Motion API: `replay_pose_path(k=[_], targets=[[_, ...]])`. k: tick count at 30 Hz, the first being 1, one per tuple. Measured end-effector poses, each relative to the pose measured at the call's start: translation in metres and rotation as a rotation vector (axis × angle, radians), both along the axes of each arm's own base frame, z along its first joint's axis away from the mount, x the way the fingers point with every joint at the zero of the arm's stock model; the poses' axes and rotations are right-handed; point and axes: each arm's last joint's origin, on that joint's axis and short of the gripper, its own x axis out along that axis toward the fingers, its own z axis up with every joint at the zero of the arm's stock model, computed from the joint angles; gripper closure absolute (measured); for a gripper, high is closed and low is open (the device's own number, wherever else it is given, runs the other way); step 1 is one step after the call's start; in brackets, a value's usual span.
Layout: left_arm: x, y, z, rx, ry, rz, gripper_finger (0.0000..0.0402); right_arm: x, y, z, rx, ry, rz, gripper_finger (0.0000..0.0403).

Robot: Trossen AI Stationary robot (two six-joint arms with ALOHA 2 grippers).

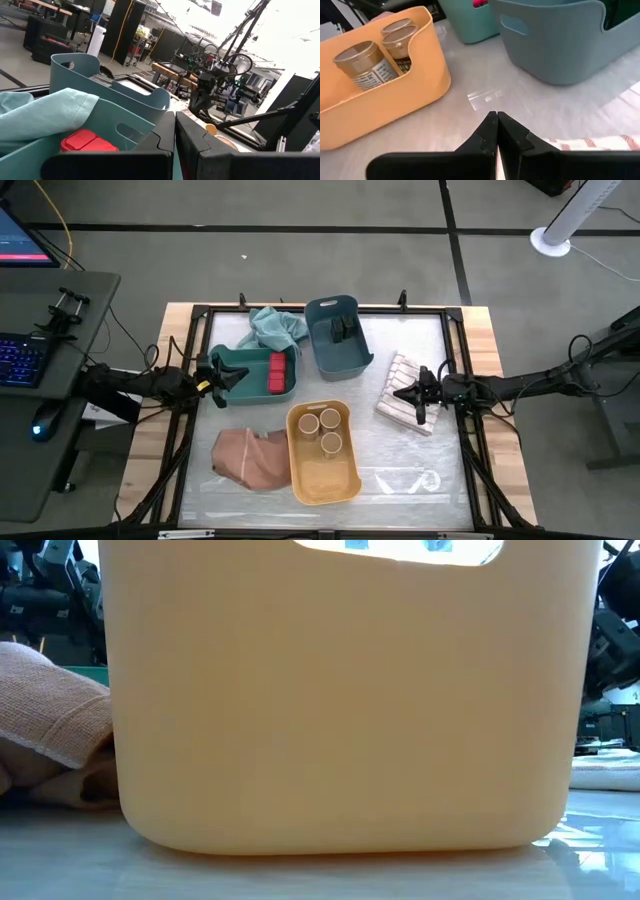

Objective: Sort spices by type
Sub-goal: Return to Home Position

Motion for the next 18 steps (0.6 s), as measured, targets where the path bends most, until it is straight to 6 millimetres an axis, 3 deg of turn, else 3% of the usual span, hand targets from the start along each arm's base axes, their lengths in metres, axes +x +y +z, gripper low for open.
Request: replay_pose_path(k=[14, 18], targets=[[0.000, 0.000, 0.000, 0.000, 0.000, -0.001, 0.0401, 0.000, 0.000, 0.000, 0.007, -0.001, -0.005, 0.0402], [0.000, 0.000, 0.000, 0.000, 0.000, -0.001, 0.0401, -0.005, 0.001, 0.012, 0.016, -0.123, 0.005, 0.0402]])
